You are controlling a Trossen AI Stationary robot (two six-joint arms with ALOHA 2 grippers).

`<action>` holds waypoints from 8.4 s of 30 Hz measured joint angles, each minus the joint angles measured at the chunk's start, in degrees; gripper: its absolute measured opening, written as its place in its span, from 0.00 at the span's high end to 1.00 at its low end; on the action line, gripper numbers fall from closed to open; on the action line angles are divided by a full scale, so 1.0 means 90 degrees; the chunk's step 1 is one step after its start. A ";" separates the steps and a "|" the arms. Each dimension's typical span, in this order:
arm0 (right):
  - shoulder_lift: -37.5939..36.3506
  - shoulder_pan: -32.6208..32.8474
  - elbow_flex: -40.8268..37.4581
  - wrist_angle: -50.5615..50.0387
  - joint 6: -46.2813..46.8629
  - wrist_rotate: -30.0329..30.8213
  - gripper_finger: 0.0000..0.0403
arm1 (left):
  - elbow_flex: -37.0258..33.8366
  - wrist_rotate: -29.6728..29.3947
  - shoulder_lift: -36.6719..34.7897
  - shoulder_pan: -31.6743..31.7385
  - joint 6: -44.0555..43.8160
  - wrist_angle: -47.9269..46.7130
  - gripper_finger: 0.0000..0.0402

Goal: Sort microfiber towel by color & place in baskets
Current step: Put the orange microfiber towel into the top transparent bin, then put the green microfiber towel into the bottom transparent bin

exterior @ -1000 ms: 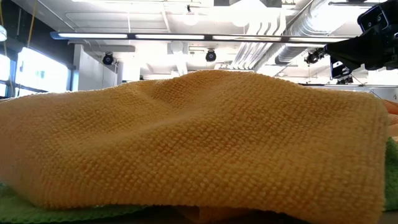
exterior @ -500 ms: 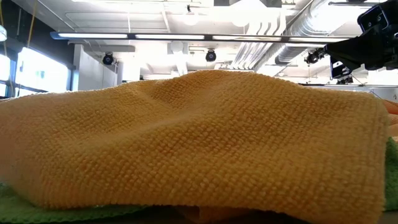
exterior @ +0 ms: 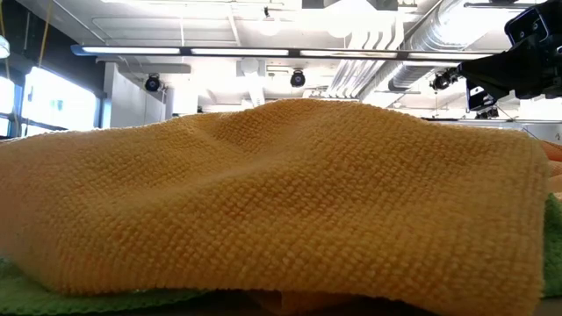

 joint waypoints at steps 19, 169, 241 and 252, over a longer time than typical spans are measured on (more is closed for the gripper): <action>0.0000 0.0001 0.0000 0.0000 0.0231 -0.0001 1.00 | 0.0000 -0.0446 -0.0207 0.3348 0.2974 0.0999 1.00; 0.5584 -0.0294 0.9042 -0.8980 0.4374 0.8109 1.00 | -0.4097 0.0165 -0.4375 0.6508 0.7532 0.4350 1.00; 0.8014 -0.6829 0.6301 -0.6086 0.1708 0.0787 0.73 | -0.4097 0.0165 -0.4372 0.6508 0.7360 0.5039 1.00; 0.7989 -0.6814 0.7362 -0.7253 0.1373 0.0795 0.64 | -0.4097 -0.0078 -0.4375 0.6509 0.7360 0.5039 1.00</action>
